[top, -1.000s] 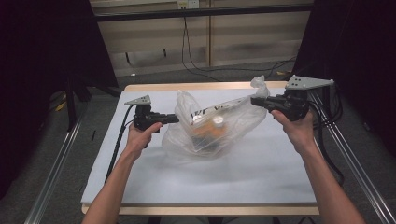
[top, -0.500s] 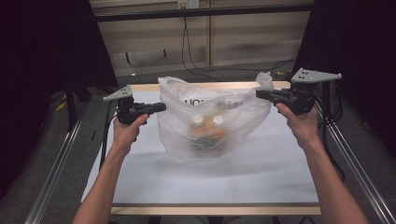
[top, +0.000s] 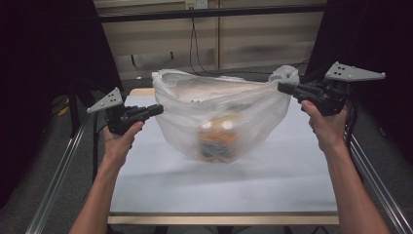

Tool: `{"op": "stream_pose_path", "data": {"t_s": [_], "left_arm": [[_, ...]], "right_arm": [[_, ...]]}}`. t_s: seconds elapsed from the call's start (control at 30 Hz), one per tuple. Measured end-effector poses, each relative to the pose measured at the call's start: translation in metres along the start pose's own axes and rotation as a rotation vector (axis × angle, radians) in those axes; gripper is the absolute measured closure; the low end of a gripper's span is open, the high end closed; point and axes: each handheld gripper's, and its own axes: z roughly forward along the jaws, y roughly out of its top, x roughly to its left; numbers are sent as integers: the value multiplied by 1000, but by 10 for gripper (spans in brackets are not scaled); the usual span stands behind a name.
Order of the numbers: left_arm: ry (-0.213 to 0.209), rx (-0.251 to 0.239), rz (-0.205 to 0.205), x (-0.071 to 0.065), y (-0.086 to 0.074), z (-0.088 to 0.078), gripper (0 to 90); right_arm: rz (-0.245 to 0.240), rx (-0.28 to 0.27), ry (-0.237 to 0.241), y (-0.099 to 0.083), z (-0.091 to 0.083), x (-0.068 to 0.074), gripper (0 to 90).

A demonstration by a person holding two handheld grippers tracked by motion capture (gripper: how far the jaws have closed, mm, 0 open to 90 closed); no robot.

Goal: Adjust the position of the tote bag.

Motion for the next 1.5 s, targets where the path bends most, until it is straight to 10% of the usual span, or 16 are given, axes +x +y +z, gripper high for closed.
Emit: {"op": "stream_pose_path", "data": {"t_s": [0.27,0.57,1.5], "left_arm": [[10,12,58,-18,-3,-16,900],[18,53,48,-19,-23,-26,900],[-35,303,61,-22,-83,15,900]], "right_arm": [[-13,-42,10,1,-19,11,900],[-34,42,28,-23,-16,24,900],[-42,231,71,-95,11,23,900]]}}
